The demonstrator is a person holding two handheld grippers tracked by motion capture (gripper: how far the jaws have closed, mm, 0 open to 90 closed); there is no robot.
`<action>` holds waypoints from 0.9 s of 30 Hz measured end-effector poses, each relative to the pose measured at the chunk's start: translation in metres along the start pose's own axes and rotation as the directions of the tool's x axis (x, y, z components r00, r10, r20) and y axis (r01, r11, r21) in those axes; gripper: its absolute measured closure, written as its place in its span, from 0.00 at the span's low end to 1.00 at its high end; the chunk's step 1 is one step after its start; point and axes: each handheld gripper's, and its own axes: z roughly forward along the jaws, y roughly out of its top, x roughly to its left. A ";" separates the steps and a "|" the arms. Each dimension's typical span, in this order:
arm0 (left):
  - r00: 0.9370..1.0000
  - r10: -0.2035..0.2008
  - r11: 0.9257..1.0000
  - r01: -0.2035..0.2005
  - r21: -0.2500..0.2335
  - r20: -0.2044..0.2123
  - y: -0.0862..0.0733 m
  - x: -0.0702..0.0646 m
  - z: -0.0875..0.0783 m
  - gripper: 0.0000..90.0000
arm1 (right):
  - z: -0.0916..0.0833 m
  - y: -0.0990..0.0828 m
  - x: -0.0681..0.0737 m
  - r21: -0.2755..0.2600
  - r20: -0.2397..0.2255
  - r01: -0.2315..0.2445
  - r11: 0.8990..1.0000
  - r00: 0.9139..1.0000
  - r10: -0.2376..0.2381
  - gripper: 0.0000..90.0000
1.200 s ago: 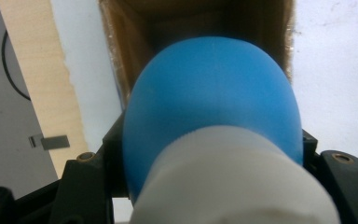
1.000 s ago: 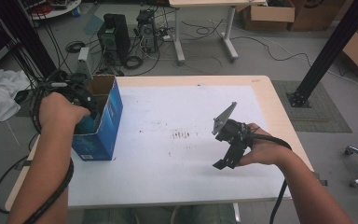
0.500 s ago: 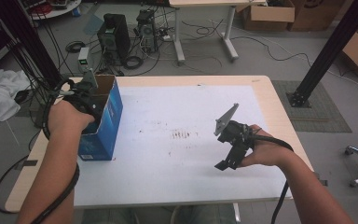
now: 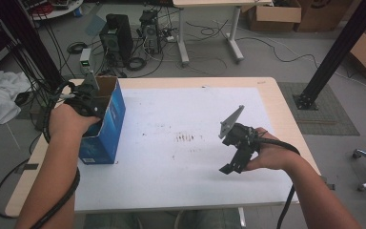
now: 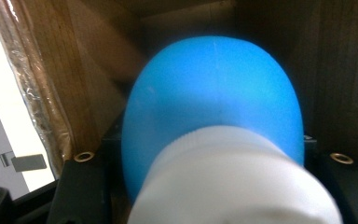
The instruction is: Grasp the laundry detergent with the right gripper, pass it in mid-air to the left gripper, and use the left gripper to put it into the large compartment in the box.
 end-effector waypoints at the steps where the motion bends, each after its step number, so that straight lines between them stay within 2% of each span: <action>1: 1.000 0.001 1.000 -0.001 -0.002 0.001 0.000 0.000 0.000 0.43 | 0.000 0.000 0.000 0.000 0.000 0.000 1.000 1.000 0.000 0.00; 4: 1.000 0.009 1.000 -0.009 -0.010 0.003 -0.001 0.000 0.000 0.43 | -0.001 0.001 0.001 0.001 0.002 -0.002 1.000 1.000 0.002 0.00; 8: 1.000 -0.001 1.000 0.001 -0.006 -0.002 -0.001 0.001 0.000 0.39 | 0.000 0.001 0.001 0.000 0.003 -0.002 1.000 1.000 0.002 0.00; 14: 1.000 0.004 0.999 -0.004 -0.039 -0.002 -0.002 0.001 -0.011 0.34 | 0.000 0.002 0.001 -0.005 0.005 -0.001 1.000 1.000 0.001 0.00; 27: 1.000 0.000 0.999 0.000 -0.039 -0.010 -0.004 -0.001 -0.023 0.30 | 0.000 0.003 0.001 -0.012 0.009 0.003 1.000 1.000 -0.003 0.00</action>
